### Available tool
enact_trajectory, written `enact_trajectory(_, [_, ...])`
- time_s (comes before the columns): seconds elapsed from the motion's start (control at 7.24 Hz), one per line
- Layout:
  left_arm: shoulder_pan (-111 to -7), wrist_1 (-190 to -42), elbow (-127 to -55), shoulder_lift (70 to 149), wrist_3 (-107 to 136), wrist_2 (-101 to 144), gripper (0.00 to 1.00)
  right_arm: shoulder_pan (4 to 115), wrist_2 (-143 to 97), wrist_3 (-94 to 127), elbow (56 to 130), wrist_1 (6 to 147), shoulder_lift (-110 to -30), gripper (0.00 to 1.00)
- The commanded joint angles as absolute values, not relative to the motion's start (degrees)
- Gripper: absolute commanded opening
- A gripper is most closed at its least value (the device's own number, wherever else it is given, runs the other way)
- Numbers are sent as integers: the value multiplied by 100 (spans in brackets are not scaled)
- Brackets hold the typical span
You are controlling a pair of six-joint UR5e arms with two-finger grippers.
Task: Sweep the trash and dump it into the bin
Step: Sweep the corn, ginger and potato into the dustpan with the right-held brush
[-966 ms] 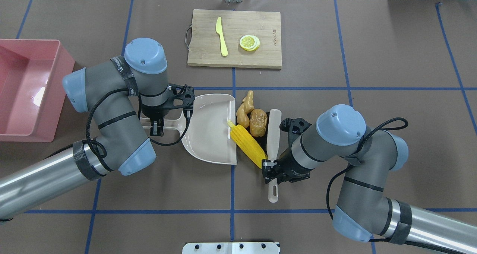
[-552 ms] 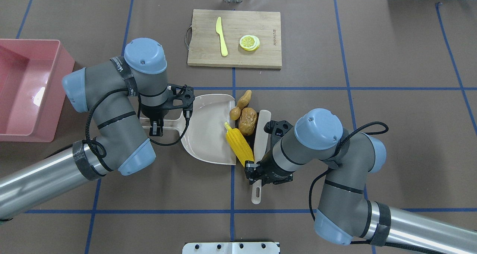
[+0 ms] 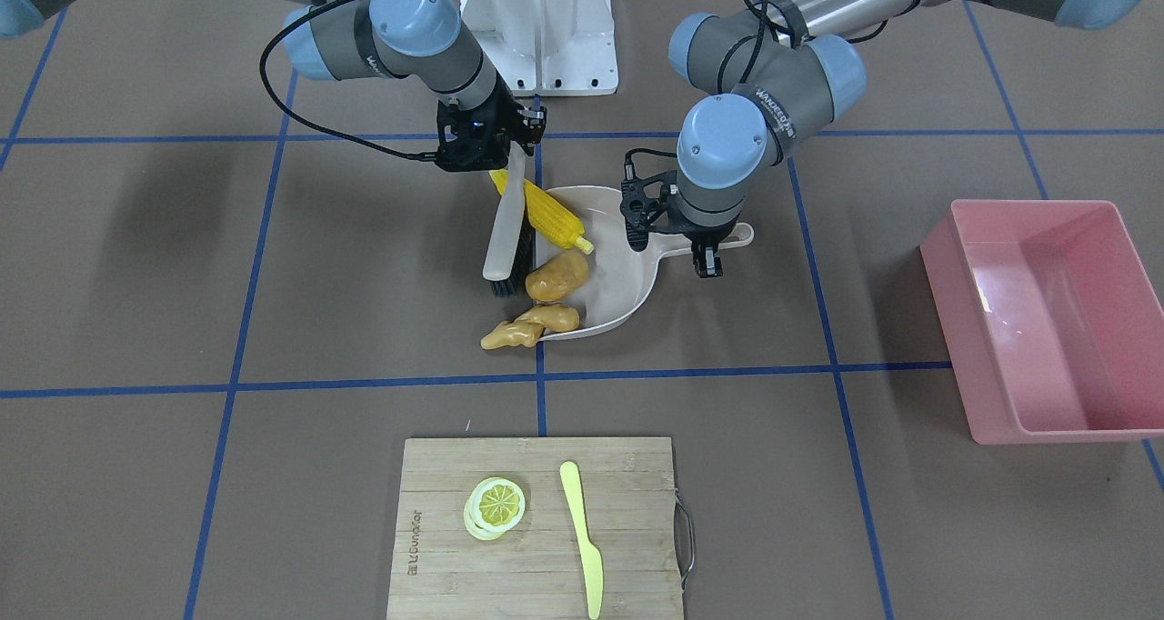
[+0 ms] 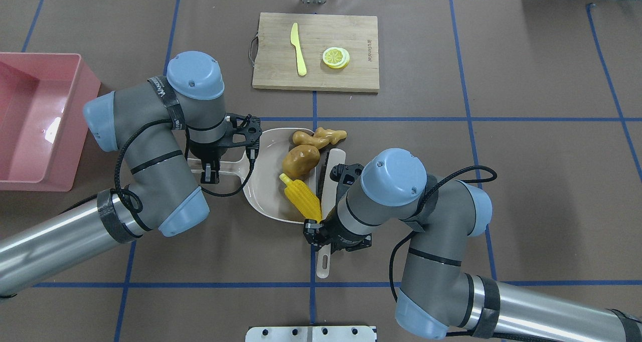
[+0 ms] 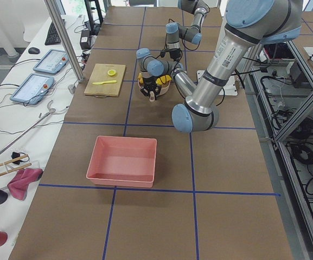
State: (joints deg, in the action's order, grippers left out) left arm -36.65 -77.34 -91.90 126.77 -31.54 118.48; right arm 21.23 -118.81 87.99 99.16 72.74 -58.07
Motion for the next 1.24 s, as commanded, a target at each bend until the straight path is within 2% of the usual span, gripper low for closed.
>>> enact_trajectory(0.0, [-3665, -7734, -9202, 12665, -3155, 11848, 0, 2092, -11874, 8912, 9923, 7391, -5687, 0])
enact_trajectory(0.28, [-3674, -7734, -9202, 12665, -3155, 11848, 0, 2319, -12049, 8903, 10115, 7548, -5783, 0])
enact_trajectory(0.41, [-3665, -7734, -9202, 12656, -3155, 11848, 0, 2512, -12206, 8877, 10456, 8011, -5827, 0])
enact_trajectory(0.69, [-3674, -7743, -9193, 12665, -3155, 11848, 0, 2872, -12269, 8571, 10915, 8297, -6326, 0])
enact_trajectory(1.1, [-3665, -7726, -9176, 12665, -3155, 11848, 0, 3461, -12200, 7776, 10760, 8367, -6609, 0])
